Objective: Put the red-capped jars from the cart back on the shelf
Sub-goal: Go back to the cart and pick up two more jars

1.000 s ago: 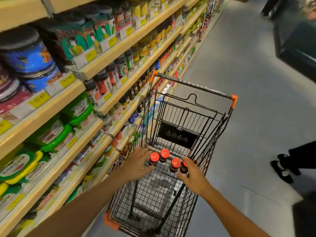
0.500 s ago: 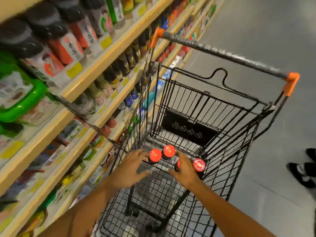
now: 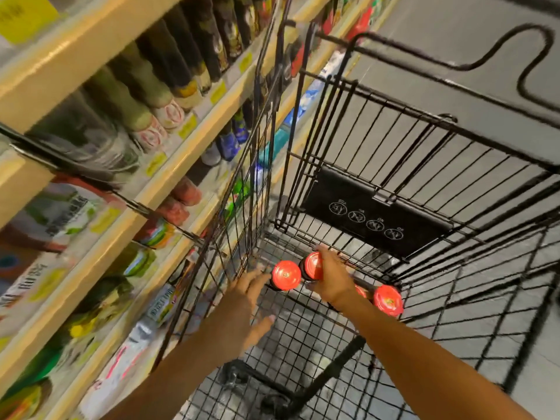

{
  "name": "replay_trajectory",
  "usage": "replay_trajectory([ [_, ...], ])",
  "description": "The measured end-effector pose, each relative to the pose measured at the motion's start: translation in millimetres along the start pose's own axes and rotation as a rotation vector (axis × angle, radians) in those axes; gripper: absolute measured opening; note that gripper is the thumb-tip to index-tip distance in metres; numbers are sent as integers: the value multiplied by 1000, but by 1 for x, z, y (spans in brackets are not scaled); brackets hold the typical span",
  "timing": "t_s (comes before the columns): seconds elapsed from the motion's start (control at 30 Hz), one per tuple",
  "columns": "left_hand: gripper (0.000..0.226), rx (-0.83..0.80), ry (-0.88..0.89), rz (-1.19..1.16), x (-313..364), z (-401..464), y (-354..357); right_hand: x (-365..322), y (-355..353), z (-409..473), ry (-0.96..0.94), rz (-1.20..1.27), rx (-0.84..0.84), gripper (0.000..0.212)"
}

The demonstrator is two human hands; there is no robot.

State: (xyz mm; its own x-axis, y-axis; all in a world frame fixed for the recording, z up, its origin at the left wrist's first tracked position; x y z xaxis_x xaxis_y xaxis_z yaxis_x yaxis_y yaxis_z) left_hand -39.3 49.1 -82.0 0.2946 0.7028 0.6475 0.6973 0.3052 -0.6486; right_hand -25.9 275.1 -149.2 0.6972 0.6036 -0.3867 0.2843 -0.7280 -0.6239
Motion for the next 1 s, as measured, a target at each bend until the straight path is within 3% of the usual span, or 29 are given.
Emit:
replay_trajectory([
  [0.27, 77, -32, 71, 15, -1, -3, -2, 8, -4, 2, 27, -71, 113, 73],
  [0.37, 80, -67, 58, 42, -2, 6, 1, 13, -14, -8, 39, 17, 158, 68],
  [0.67, 113, -153, -91, 38, -11, 55, 14, 19, -32, -54, -43, 343, 230, 70],
  [0.8, 117, -176, -95, 39, -15, 69, 25, 19, -37, -65, -49, 342, 252, 80],
  [1.0, 109, -142, -101, -52, -22, 86, 37, 20, -38, -62, -88, 324, 257, 70],
])
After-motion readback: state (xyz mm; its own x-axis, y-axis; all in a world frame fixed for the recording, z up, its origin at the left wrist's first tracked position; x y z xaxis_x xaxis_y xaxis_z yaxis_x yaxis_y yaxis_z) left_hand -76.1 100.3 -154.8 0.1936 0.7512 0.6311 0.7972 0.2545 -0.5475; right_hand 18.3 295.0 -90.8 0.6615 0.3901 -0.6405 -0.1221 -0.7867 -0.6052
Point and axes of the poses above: each hand's wrist, its own z-axis towards the middle knuckle, its own y-axis out of the palm, x = y × z, the point moved 3 cm from there along z, towards the middle knuckle, and after that the axes turned 9 degrees about y, right-handed, at the moved point
